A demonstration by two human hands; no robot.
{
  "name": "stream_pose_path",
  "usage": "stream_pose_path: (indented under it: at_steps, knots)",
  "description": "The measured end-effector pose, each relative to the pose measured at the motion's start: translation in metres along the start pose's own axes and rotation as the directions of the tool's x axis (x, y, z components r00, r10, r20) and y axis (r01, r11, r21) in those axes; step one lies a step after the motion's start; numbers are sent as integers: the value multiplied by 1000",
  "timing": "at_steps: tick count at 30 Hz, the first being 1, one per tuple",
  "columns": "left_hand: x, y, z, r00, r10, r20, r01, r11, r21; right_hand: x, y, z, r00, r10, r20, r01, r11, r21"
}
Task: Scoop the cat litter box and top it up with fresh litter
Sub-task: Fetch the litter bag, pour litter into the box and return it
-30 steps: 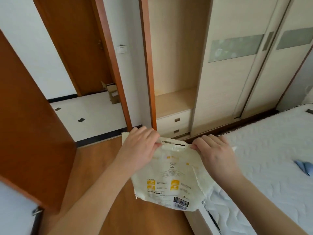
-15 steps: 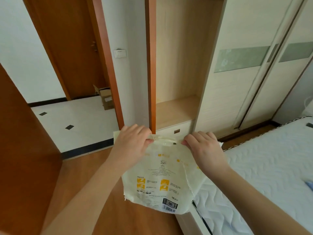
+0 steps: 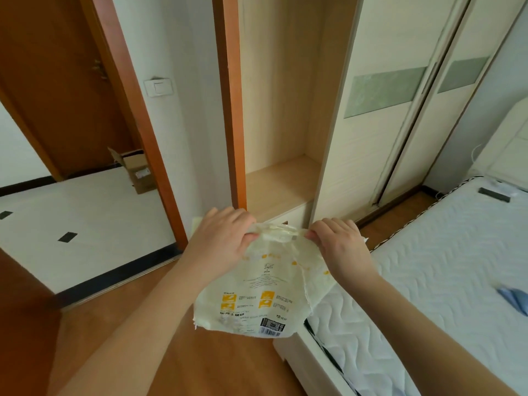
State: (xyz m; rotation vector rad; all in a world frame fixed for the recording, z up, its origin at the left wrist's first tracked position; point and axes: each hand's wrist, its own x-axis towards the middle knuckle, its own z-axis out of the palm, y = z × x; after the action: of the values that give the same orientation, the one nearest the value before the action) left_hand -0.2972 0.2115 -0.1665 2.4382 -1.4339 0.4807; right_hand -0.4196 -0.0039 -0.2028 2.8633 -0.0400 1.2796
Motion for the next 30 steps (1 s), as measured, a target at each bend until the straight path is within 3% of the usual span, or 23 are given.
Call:
stream_pose_path:
  at_steps: [13, 26, 30]
  knots:
    - [148, -55, 70, 998, 45, 38, -42, 997, -64, 62, 105, 85, 996, 63, 66, -60, 997, -41]
    - [280, -103, 138, 978, 38, 205, 1, 983, -186, 120, 183, 167, 985, 124, 117, -119, 992, -52]
    - [321, -125, 153, 972, 89, 216, -41, 976, -215, 139, 205, 191, 965, 212, 156, -196, 974, -113]
